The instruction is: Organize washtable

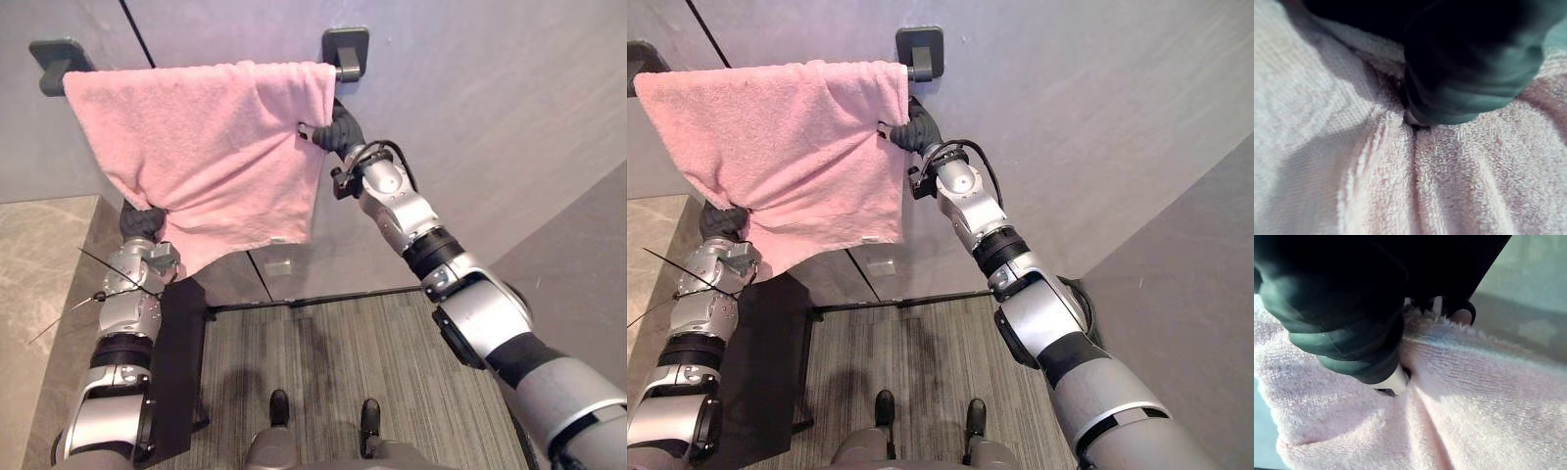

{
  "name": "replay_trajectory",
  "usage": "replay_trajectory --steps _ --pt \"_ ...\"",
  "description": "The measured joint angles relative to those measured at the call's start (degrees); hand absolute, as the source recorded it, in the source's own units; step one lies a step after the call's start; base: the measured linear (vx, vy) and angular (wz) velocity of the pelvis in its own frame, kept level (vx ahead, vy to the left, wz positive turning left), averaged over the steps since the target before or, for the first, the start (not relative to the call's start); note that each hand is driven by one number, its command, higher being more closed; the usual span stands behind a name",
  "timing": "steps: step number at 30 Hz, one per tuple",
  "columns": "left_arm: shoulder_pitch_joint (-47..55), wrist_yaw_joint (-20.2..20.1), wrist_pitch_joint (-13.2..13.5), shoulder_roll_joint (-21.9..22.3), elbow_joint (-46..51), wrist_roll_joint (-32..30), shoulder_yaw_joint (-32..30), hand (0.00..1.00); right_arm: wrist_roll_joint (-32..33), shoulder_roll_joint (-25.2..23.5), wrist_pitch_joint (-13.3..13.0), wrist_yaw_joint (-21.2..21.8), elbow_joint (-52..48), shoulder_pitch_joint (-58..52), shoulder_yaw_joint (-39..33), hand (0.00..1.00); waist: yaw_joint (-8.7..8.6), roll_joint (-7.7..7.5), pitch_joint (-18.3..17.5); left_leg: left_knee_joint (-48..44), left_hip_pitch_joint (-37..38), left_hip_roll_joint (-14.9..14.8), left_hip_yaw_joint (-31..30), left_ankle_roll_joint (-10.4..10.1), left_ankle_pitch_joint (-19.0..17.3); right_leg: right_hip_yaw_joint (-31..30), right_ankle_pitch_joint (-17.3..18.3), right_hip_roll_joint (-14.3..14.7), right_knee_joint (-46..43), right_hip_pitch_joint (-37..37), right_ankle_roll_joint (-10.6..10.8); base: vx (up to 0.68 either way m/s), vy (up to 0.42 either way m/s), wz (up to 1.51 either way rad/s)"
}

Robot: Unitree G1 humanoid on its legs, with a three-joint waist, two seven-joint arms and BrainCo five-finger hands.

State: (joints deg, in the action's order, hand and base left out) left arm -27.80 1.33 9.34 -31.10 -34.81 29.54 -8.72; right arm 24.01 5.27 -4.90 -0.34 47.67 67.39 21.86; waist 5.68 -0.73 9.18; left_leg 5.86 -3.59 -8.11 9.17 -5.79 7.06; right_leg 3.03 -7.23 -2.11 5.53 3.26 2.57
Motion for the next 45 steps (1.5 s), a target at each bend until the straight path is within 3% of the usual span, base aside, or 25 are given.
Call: replay_trajectory --steps 5,6,11,12,16,22,27,32,34,38,43,45 --pt "-0.79 0.04 0.0 -1.04 -1.83 -0.01 -0.61 1.0 0.0 -0.43 -0.45 -0.23 -0.08 -0.44 1.18 1.0 -0.03 -0.5 -0.31 0.0 -0.02 0.0 -0.05 0.0 0.02 0.02 0.02 0.0 0.0 -0.02 -0.03 0.0 0.0 0.0" --pt "-0.79 0.04 0.0 -1.05 -1.83 -0.01 -0.61 0.0 0.0 -0.43 -0.46 -0.24 -0.08 -0.48 1.17 1.0 -0.02 -0.5 -0.3 0.0 -0.03 0.01 -0.05 0.01 0.02 0.02 0.02 0.0 0.0 -0.02 -0.03 0.0 0.0 0.0" --pt "-0.75 0.18 -0.04 -1.06 -3.09 -0.01 -0.9 0.0 0.04 -0.06 -1.12 -0.64 -0.07 -1.82 1.03 1.0 -0.04 -0.76 -0.46 0.0 0.0 0.01 0.01 0.0 0.03 -0.03 0.02 0.0 0.0 -0.02 -0.04 0.0 0.0 0.0" --pt "-0.63 0.22 -0.1 -1.06 -3.25 0.01 -0.91 0.0 0.11 0.11 -1.21 -0.64 -0.07 -1.96 0.98 0.0 -0.05 -0.86 -0.53 -0.01 -0.01 0.01 0.03 0.0 0.03 -0.04 0.02 0.0 0.0 -0.01 -0.04 0.0 0.0 0.0" --pt "0.31 0.07 -0.11 -1.07 -3.25 1.31 -0.92 0.0 0.14 1.37 -0.58 -0.62 -0.04 -3.25 1.04 0.0 -0.03 -1.47 -0.9 -0.01 0.01 0.02 0.32 0.0 0.03 -0.06 0.03 -0.01 0.0 -0.01 -0.04 0.0 0.0 0.0" --pt "3.15 -1.79 -0.14 -2.33 -2.06 5.99 -0.92 0.0 1.4 3.72 2.6 0.73 0.43 -8.16 1.24 0.0 -0.03 -1.62 -1.0 -0.01 0.0 0.04 0.24 0.02 0.05 0.02 0.02 -0.04 0.0 -0.03 -0.05 0.0 0.0 0.0" --pt "4.29 -3.94 -0.04 -3.89 1.54 11.39 -1.05 0.0 4.92 7.81 2.84 1.89 -2.71 -10.26 1.13 0.0 -0.06 -1.62 -1.01 -0.02 -0.02 0.06 -0.44 -0.01 0.12 0.35 0.03 -0.05 0.0 -0.25 -0.05 0.0 0.0 0.03" --pt "4.73 -3.67 0.06 -4.51 2.41 13.49 -6.78 0.0 10.23 11.75 2.98 4.25 -9.16 -23.12 0.85 0.0 -0.15 -1.59 -1.12 -0.23 0.01 0.16 -0.91 0.06 0.18 0.85 0.07 -0.12 0.01 -0.58 -0.07 0.0 0.002 0.05" --pt "6.08 -3.55 0.16 -6.3 3.14 13.69 -9.62 0.0 10.64 13.03 3.97 4.36 -9.8 -28.78 -1.12 0.0 -0.25 -1.56 -1.2 -0.22 0.12 0.17 -1.07 0.07 0.19 1.04 0.11 -0.13 0.03 -0.8 -0.09 -0.02 0.008 0.05" --pt "7.4 -0.57 2.45 -8.7 3.59 13.79 -18.02 0.0 12.1 18.45 5.29 3.84 -11.03 -36.93 -14.75 0.0 -0.28 -0.72 -2.58 -0.02 0.17 0.27 -1.24 0.06 0.18 1.38 0.18 -0.26 0.06 -1.04 -0.03 -0.03 0.008 0.04" --pt "9.32 1.65 3.6 -10.52 5.57 13.54 -21.57 0.0 12.65 25.07 5.11 2.2 -17.75 -38.7 -23.58 0.0 -0.55 0.34 -5.1 -0.02 0.35 0.2 -1.49 0.05 0.17 1.69 0.24 -0.57 0.1 -1.35 -0.04 -0.01 0.004 0.02" --pt "9.35 2.86 3.88 -10.52 8.08 12.88 -21.94 0.0 12.63 25.38 4.66 0.77 -22.21 -38.77 -26.97 0.0 -0.74 0.63 -5.76 -0.02 0.5 0.21 -1.75 0.05 0.17 1.84 0.25 -0.59 0.1 -1.6 -0.04 -0.04 0.004 0.07"
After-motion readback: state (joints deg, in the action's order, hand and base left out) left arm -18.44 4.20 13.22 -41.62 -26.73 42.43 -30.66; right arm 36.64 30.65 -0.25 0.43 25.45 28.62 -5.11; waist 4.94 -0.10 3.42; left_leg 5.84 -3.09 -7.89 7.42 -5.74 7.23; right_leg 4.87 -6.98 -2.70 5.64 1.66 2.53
